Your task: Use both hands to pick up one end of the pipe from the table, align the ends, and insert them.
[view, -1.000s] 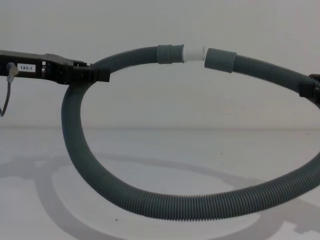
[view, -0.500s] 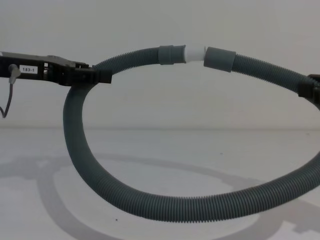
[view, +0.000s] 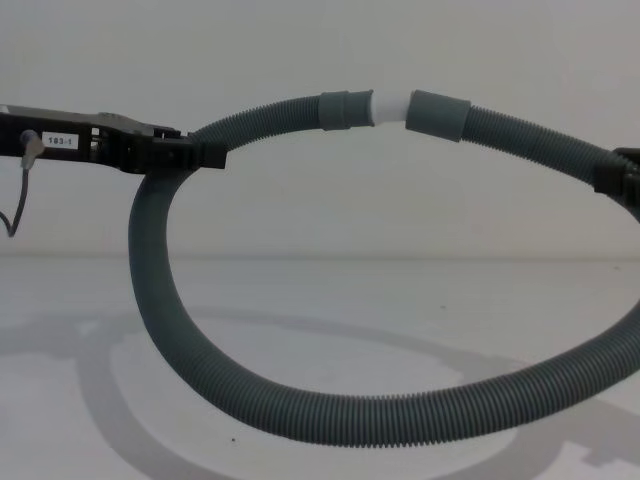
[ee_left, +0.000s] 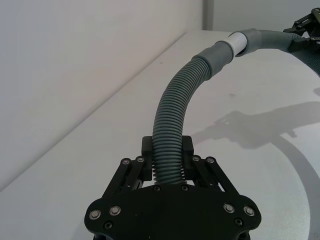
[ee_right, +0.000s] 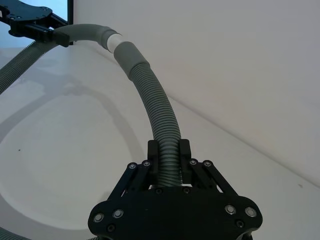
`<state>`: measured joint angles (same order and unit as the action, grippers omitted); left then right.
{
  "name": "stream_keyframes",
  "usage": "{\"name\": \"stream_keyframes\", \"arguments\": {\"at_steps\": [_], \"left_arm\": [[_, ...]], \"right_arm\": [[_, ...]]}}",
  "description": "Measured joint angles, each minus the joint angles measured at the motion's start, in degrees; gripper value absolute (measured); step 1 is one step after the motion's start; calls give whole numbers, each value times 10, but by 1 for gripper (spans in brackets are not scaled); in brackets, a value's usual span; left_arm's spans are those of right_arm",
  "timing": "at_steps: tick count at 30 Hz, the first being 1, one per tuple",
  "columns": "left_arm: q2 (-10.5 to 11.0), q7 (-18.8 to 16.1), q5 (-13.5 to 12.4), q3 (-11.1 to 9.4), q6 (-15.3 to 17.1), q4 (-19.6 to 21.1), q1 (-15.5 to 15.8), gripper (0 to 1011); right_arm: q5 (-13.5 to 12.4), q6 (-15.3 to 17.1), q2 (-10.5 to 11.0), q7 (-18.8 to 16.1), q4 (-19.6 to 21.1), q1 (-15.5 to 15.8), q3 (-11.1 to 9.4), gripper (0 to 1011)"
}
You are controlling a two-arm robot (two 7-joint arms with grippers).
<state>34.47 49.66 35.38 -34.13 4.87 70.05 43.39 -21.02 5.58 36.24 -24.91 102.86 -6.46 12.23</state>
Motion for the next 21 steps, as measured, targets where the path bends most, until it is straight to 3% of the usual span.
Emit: {"name": "stream_keyframes", "arguments": {"at_steps": [21], "left_arm": [[5,9,-14,-11,8,-5,16,301]], "right_arm": [[8,-8,3,-1,0,-2,-1,219]]}}
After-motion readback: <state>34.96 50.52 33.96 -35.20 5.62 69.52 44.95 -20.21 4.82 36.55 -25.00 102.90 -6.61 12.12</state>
